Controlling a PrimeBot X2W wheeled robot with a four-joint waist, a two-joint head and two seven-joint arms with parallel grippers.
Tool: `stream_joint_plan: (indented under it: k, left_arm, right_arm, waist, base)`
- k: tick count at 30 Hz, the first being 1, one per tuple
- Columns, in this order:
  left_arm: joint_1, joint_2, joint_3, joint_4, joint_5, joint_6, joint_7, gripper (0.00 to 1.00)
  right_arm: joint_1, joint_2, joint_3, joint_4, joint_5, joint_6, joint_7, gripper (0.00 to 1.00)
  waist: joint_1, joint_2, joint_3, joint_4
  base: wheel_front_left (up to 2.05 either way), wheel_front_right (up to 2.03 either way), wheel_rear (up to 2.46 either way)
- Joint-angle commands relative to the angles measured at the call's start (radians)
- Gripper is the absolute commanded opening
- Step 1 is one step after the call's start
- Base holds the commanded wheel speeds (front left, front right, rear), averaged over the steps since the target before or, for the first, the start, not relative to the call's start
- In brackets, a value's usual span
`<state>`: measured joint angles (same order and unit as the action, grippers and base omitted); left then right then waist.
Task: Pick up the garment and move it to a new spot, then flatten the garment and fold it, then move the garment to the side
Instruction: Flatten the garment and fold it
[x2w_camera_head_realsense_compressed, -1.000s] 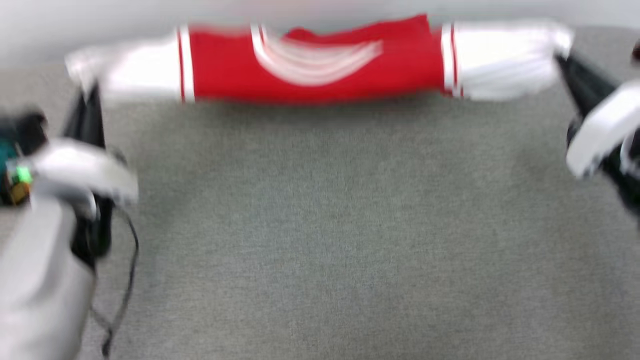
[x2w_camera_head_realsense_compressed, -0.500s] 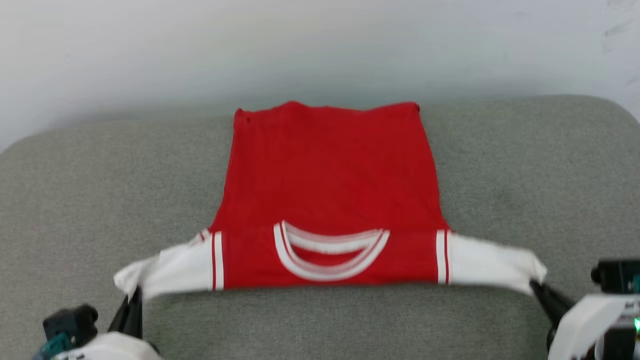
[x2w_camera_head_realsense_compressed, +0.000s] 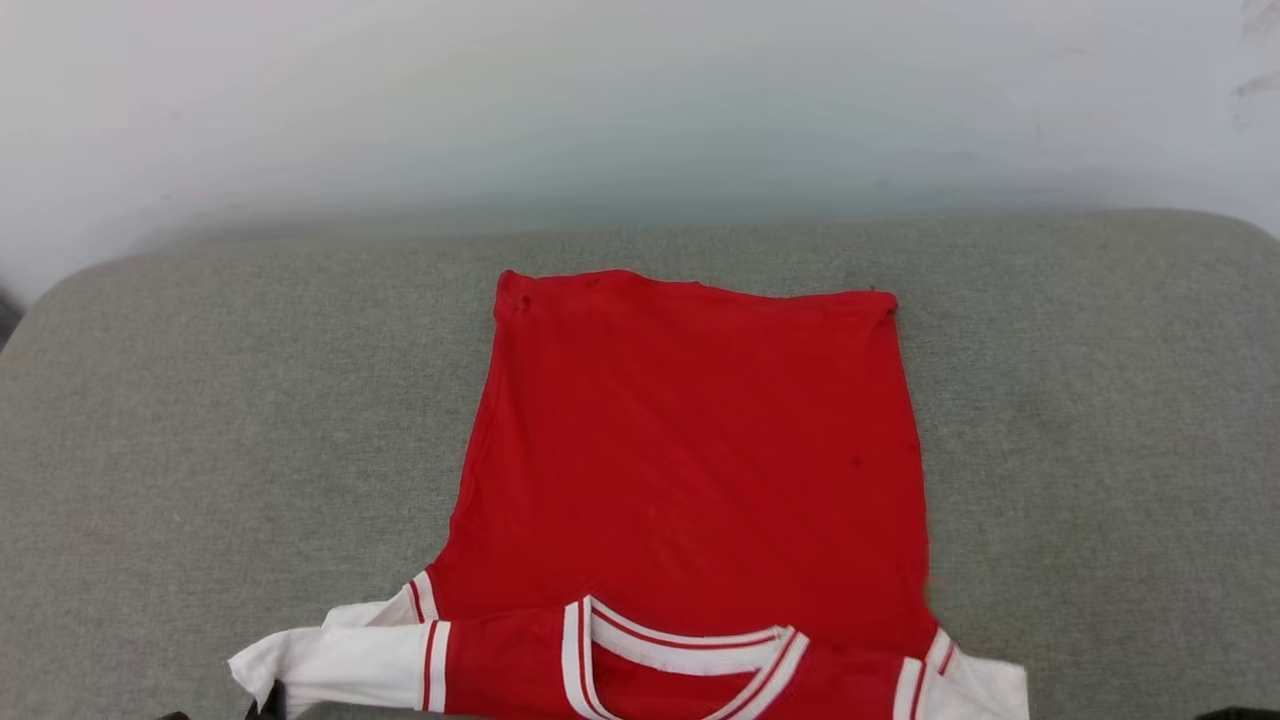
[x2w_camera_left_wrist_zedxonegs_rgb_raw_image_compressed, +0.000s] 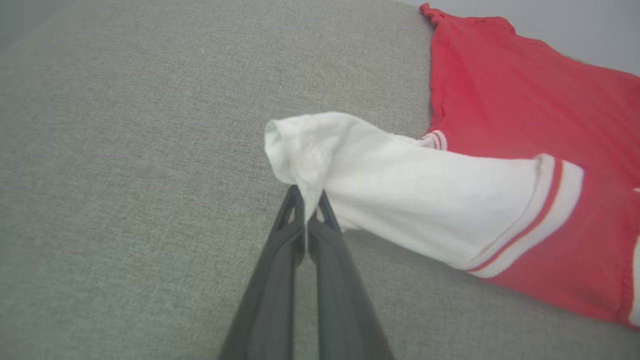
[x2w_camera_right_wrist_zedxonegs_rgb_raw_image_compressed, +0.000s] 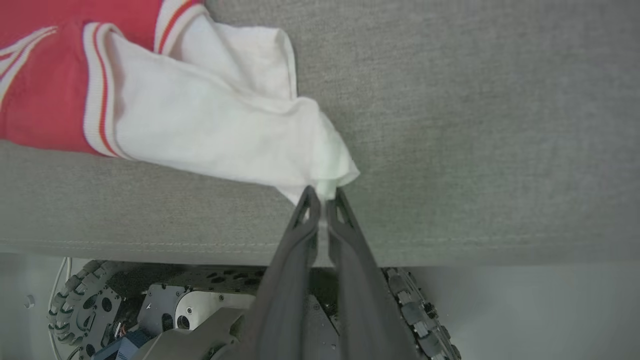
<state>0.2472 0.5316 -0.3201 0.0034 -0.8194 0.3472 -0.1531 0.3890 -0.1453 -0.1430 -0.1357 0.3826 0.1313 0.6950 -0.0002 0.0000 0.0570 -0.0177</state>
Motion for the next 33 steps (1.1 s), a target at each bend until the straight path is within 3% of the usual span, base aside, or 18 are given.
stream_joint_plan:
  k: [1, 9, 16, 20, 25, 33]
  left_arm:
    - [-0.003, -0.005, -0.001, -0.006, 0.008, 0.005, -0.011, 0.0]
    - [-0.096, -0.026, -0.02, -0.036, 0.059, -0.011, -0.055, 0.0]
    - [-0.223, -0.061, -0.05, -0.068, 0.11, -0.037, -0.079, 0.0]
    - [-0.294, -0.082, -0.07, -0.091, 0.145, -0.057, -0.09, 0.0]
    - [-0.366, -0.093, -0.091, -0.118, 0.185, -0.076, -0.095, 0.0]
    - [-0.427, -0.127, -0.119, -0.15, 0.217, -0.086, -0.101, 0.0]
  right_arm:
    - [-0.011, 0.007, -0.005, -0.018, 0.001, -0.001, -0.002, 1.0]
    - [-0.224, 0.01, -0.091, -0.065, 0.001, -0.001, -0.133, 1.0]
    - [-0.581, -0.046, -0.14, 0.123, 0.023, -0.001, -0.181, 1.0]
    - [-0.794, -0.099, -0.135, 0.257, 0.047, -0.001, -0.111, 1.0]
    - [-1.008, -0.14, -0.122, 0.4, 0.039, -0.001, 0.076, 1.0]
    - [-1.209, -0.113, -0.147, 0.534, -0.046, -0.001, 0.353, 1.0]
  waist:
    - [0.0002, 0.0, 0.008, 0.004]
    - [0.0002, 0.0, 0.078, 0.042]
    - [0.0002, 0.0, 0.194, 0.107]
    - [0.0002, 0.0, 0.265, 0.148]
    - [0.0002, 0.0, 0.333, 0.2]
    - [0.0002, 0.0, 0.41, 0.253]
  base:
    - [0.0, 0.0, 0.0]
    - [0.0, 0.0, 0.0]
    - [0.0, 0.0, 0.0]
    - [0.0, 0.0, 0.0]
    - [0.0, 0.0, 0.0]
    - [0.0, 0.0, 0.0]
